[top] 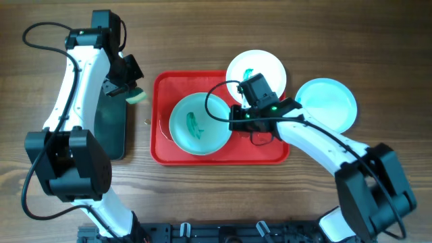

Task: Clean dirty plates on tray and stack at the side
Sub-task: 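Grip the lower-right plate's rim with the right gripper and pull it left, then scrub the second plate with the sponge in the left gripper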

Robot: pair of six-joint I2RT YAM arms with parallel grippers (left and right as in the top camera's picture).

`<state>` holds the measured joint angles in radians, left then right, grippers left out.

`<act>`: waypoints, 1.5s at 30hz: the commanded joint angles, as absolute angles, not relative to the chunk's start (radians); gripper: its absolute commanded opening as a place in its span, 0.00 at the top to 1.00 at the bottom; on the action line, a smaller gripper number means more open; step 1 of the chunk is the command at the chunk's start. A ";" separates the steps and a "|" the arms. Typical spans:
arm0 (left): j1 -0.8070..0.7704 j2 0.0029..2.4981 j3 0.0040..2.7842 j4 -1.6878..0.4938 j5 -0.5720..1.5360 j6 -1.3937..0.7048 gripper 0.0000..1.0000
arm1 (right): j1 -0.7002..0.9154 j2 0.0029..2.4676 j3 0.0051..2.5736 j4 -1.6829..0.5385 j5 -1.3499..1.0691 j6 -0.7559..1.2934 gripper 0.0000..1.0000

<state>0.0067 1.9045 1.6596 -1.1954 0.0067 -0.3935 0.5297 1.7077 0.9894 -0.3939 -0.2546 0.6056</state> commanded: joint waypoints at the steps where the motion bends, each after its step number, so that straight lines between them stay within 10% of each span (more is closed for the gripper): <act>1: 0.004 1.904 1.654 -1.193 0.019 -0.373 0.96 | 0.536 1.760 1.003 -0.352 -0.236 0.632 0.96; 12: 0.004 1.904 1.654 -1.192 0.019 -0.374 0.96 | 0.536 1.841 1.013 -0.289 -0.206 0.655 0.74; 22: -0.035 1.916 1.653 -1.169 0.082 -0.373 0.96 | 0.536 1.898 1.045 -0.231 -0.210 0.654 0.96; 45: -0.336 2.086 1.431 -0.984 0.126 -0.239 0.96 | 0.529 1.935 1.047 -0.176 -0.309 0.625 0.96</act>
